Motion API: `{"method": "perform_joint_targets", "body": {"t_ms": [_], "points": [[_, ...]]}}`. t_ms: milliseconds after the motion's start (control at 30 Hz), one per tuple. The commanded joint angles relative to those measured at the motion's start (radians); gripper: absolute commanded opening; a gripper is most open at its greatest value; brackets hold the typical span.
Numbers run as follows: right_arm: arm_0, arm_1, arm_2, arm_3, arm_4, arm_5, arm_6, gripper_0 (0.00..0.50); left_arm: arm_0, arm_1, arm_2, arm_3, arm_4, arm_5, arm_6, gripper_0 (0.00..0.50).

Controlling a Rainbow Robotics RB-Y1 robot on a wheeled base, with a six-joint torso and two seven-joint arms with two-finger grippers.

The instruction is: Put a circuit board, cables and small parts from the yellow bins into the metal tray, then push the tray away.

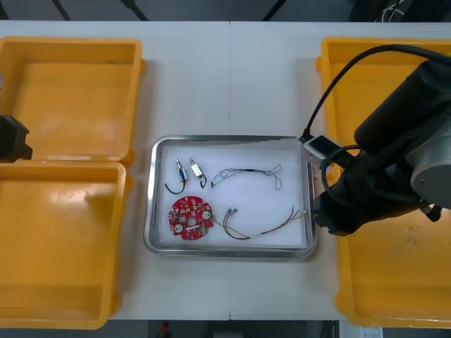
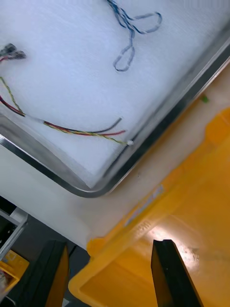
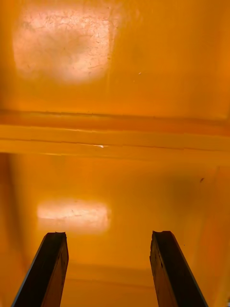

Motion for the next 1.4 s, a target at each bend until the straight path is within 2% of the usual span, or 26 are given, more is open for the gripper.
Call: {"method": "perform_joint_targets", "body": {"t_ms": [33,267,567,700,933,1400], "points": [[-0.109,0.057,0.137,-0.02,0.045,-0.032,0.074,0.5,0.077,0.064,0.038,0.035,-0.034,-0.071,0.012,0.5],[-0.194,0.114,0.314,0.022,0.122,-0.112,0.237,0.5,0.14,0.078,0.038,0.069,-0.03,-0.133,-0.003,0.5],[-0.283,0.203,0.492,0.128,0.177,-0.192,0.427,0.5,0.214,0.09,0.039,0.062,0.041,-0.196,-0.006,0.5],[-0.304,0.241,0.599,0.16,0.263,-0.242,0.478,0.5,0.226,0.091,0.038,0.061,0.045,-0.199,-0.008,0.5],[-0.319,0.296,0.737,0.209,0.375,-0.287,0.467,0.5,0.229,0.091,0.038,0.052,0.059,-0.206,-0.005,0.5],[-0.304,0.39,0.815,0.339,0.43,-0.314,0.455,0.5,0.231,0.091,0.038,0.042,0.068,-0.212,-0.009,0.5]]}}
